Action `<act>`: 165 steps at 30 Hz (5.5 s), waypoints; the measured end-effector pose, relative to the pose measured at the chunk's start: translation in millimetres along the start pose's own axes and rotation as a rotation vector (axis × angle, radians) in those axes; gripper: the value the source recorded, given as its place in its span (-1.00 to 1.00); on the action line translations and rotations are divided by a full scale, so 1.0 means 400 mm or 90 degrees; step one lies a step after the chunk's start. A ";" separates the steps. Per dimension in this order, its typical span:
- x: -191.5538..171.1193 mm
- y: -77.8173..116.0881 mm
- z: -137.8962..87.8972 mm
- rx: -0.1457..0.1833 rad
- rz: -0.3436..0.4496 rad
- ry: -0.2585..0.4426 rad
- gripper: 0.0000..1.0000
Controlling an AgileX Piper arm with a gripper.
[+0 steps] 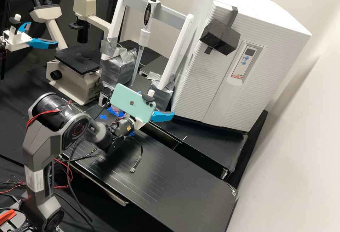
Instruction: Open the door
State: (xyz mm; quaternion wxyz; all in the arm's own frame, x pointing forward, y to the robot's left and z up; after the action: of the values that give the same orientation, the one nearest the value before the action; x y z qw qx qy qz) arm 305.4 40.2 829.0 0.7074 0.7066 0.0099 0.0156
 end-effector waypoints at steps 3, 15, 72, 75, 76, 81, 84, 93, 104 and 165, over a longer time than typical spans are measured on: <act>0.000 0.000 0.000 0.000 0.000 0.000 1.00; -0.040 0.072 0.024 0.030 0.036 0.000 1.00; 0.094 0.388 -0.116 0.039 0.197 0.043 -1.00; 0.096 0.388 -0.115 0.038 0.198 0.042 -1.00; 0.096 0.388 -0.115 0.038 0.198 0.042 -1.00; 0.097 0.384 -0.119 0.036 0.195 0.044 -1.00; 0.098 0.381 -0.121 0.037 0.193 0.046 -1.00; 0.101 0.373 -0.131 0.025 0.188 0.051 -1.00; 0.103 0.366 -0.137 0.010 0.185 0.052 -1.00; -0.173 0.359 0.074 0.039 0.338 0.009 -1.00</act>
State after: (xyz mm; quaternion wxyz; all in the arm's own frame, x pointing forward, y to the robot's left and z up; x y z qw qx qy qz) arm 236.1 8.2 972.0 0.6568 0.7053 -0.1702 0.2055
